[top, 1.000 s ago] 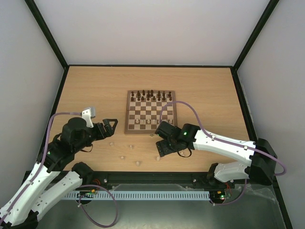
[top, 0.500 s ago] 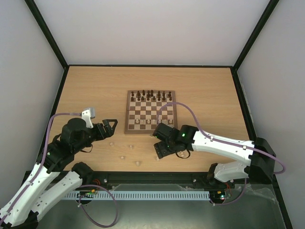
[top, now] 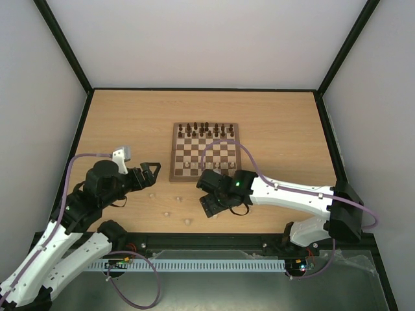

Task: Set up the chess pieces on the board
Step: Pick up the chess piece at the center of the board.

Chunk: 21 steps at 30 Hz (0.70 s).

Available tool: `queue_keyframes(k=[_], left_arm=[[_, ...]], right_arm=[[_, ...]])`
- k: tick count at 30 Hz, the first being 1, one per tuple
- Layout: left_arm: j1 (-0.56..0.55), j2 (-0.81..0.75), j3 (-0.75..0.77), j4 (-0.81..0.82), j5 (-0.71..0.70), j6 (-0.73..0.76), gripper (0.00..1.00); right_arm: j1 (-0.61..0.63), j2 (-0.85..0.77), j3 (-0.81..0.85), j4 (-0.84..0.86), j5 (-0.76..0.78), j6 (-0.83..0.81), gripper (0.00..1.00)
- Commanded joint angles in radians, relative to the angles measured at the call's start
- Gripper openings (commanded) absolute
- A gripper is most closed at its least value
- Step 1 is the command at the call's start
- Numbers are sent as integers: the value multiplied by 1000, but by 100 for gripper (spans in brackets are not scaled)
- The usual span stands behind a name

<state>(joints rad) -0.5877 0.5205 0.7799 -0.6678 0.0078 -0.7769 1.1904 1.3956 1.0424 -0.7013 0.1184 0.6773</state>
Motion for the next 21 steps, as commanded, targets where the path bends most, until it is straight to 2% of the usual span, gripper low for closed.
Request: queue_keyframes(k=[1, 9, 15, 21], left_arm=[[6, 28, -25, 15, 27, 5, 99], [6, 116, -5, 4, 77, 56, 99], [6, 78, -35, -44, 32, 79, 99], [7, 25, -74, -53, 36, 41, 99]], right_arm=[[8, 18, 40, -61, 33, -15, 83], [8, 11, 28, -60, 42, -23, 84], [8, -20, -53, 21, 46, -39, 86], [8, -47, -165, 111, 36, -39, 86]])
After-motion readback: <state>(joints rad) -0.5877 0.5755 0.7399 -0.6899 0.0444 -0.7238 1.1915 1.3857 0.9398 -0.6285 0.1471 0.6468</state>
